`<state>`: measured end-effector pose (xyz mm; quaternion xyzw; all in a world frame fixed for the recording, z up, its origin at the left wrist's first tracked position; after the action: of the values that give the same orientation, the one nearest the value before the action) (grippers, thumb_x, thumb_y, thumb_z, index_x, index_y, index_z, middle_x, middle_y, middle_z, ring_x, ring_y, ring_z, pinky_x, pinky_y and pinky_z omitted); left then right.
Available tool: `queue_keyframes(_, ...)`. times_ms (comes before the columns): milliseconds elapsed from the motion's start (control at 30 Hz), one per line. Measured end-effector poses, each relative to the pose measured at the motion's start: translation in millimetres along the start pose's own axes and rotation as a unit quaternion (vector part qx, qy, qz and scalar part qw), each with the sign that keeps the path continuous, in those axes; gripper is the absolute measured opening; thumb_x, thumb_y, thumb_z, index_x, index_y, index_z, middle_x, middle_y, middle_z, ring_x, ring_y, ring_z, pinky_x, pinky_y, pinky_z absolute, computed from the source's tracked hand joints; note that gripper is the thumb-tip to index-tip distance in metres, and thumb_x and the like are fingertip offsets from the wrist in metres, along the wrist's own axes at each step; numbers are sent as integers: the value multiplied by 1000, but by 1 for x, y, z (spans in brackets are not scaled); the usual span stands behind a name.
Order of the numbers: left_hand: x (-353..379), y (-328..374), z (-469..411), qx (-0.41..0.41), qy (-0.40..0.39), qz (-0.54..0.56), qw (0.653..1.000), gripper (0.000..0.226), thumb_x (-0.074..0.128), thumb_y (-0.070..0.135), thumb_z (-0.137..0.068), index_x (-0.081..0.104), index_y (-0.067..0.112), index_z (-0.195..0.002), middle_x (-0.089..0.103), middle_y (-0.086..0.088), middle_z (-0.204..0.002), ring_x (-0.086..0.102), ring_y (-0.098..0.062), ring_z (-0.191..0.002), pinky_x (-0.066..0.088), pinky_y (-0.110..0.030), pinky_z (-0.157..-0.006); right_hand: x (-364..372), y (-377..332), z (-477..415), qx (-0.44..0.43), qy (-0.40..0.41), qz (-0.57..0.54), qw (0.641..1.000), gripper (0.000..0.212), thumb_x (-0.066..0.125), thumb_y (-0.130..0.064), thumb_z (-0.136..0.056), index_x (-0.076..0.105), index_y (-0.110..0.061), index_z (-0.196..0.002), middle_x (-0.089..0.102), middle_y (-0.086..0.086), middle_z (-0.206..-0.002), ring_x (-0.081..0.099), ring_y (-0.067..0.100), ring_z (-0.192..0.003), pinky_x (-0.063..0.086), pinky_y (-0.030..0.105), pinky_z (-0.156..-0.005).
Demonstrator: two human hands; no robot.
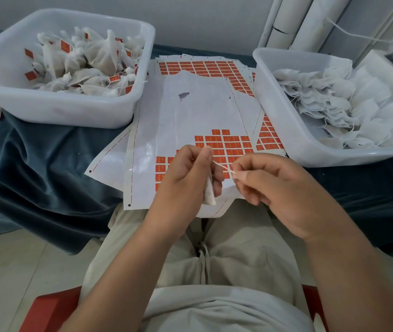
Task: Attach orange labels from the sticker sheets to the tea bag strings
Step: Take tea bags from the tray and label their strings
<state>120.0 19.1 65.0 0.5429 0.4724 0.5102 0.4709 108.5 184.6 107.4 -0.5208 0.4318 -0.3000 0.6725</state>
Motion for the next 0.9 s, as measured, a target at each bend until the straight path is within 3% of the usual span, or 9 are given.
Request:
queue_keyframes(133,1,-2,-1,14,14,4,1000,41,40,40,-113,57,10,-93,65,1,-74,60,-11,-64,50,-18,-62,-2,8,-10,40,4,-218,975,24,55,-12,-90,72,-19,-73,55,1,-69,50,12,-64,41,22,-55)
queue_keyframes(267,0,-8,-4,-19,-23,57,998,40,57,59,-99,63,20,-89,59,0,-74,55,-18,-67,47,-34,-68,1,13,-17,34,36,-323,945,21,54,-11,-95,69,-19,-83,67,1,-85,59,12,-72,43,21,-52)
queue_keyframes(367,1,-7,-3,10,-39,32,999,35,68,65,-89,73,30,-92,62,0,-73,55,-15,-66,46,-27,-63,7,11,-16,27,-3,-447,894,4,58,-17,-94,61,-16,-94,73,5,-102,61,11,-68,44,19,-48)
queue_keyframes(467,4,-6,-2,32,8,21,999,33,62,61,-96,73,30,-88,64,2,-69,58,-11,-60,47,-18,-58,16,10,-16,29,-24,-520,853,8,53,-18,-99,59,-15,-93,70,4,-96,56,9,-59,44,19,-47)
queue_keyframes(633,6,-12,-1,58,103,-35,992,39,47,43,-108,67,24,-82,69,5,-76,63,-15,-67,54,-26,-63,23,6,-17,24,66,-455,888,16,40,-8,-105,47,-14,-91,50,0,-76,41,11,-56,37,22,-50)
queue_keyframes(733,13,-20,1,40,96,-42,994,40,43,34,-113,63,24,-81,70,2,-78,63,-15,-69,55,-31,-65,24,5,-15,0,111,-404,908,25,33,-1,-108,44,-13,-89,47,-2,-70,37,11,-56,36,22,-50)
queue_keyframes(900,17,-26,-1,44,42,-34,998,40,39,30,-114,63,19,-84,66,5,-76,64,-8,-68,52,-19,-63,17,10,-14,-52,134,-338,930,14,43,-7,-97,47,-14,-86,48,-4,-71,39,11,-58,39,22,-54)
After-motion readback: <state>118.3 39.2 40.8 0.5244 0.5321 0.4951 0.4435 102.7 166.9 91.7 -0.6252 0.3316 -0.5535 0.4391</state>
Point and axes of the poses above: each hand's wrist, its own z-axis away from the middle knuckle, its own x-axis out of the palm, y = z × x, the point moved 3 cm from there along -z, towards the middle knuckle
